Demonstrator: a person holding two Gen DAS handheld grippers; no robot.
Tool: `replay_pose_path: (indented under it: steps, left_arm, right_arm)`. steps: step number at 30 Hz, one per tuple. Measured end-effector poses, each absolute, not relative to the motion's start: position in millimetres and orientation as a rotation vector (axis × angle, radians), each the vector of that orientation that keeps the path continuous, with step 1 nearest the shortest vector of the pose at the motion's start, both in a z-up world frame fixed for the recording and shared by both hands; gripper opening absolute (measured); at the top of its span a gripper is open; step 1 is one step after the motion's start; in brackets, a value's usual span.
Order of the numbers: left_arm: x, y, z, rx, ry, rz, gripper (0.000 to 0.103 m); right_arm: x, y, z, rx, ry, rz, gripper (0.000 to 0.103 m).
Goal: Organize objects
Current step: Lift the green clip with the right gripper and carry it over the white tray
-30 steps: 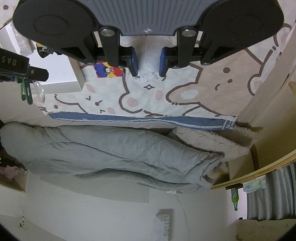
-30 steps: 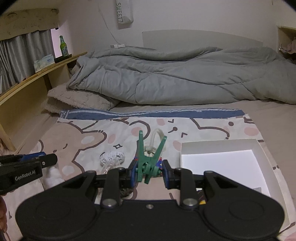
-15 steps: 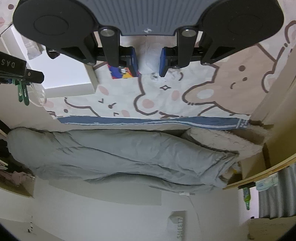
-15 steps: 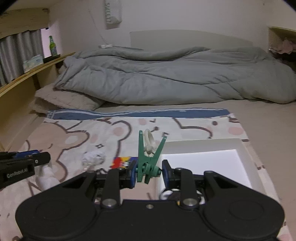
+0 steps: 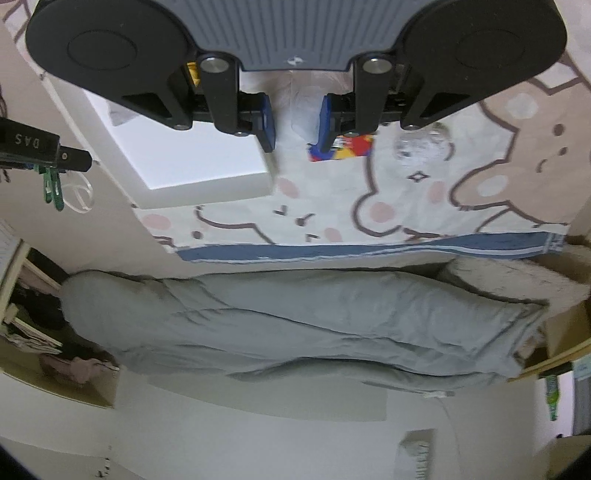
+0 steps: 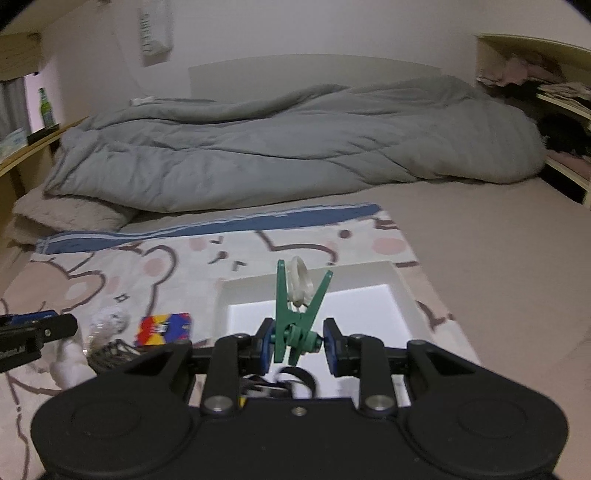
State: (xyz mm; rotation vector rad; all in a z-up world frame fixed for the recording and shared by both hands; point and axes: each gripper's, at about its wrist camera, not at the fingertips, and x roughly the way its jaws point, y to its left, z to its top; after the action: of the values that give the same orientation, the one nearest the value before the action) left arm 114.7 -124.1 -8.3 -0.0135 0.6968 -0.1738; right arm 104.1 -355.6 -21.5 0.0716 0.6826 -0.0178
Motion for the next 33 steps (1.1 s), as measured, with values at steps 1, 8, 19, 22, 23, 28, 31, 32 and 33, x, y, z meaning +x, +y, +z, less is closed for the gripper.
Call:
replay_pose_path:
  steps: [1,8,19,22,23,28,31,32,33]
  left_arm:
    - [115,-129,-10,-0.012,0.699,-0.187,0.026]
    - [116,-163,-20,0.018,0.724,-0.282,0.026]
    - [109,-214,-42,0.051,0.800,-0.501,0.026]
    - [108,-230,-50,0.094,0.816,-0.548,0.026]
    - [108,-234,-53,0.110,0.819,-0.560,0.026]
    - [105,-252,-66,0.184,0.840,-0.603,0.026]
    - [106,-261,-74,0.221,0.850,-0.607,0.027]
    - [107,-263,-76,0.229,0.852,-0.609,0.028]
    - [107,-265,-78,0.233,0.853,-0.613,0.029]
  right_arm:
    - [104,-360,-23,0.072,0.686,-0.028,0.029]
    - [104,-392,-35,0.069,0.731,-0.096,0.029]
    - [107,-422,-63,0.022,0.891,-0.157,0.029]
    - [107,-426,-72,-0.001,0.935,-0.160,0.029]
    - [107,-427,-75,-0.012,0.950,-0.157,0.029]
    - [105,-427,-88,-0.060,1.020,-0.141,0.029]
    - [105,-430,-93,-0.081,1.049,-0.149,0.029]
    - [105,-431,-96,-0.083,1.060,-0.151,0.029]
    - [105,-433,-97,-0.085,1.069,-0.154,0.029]
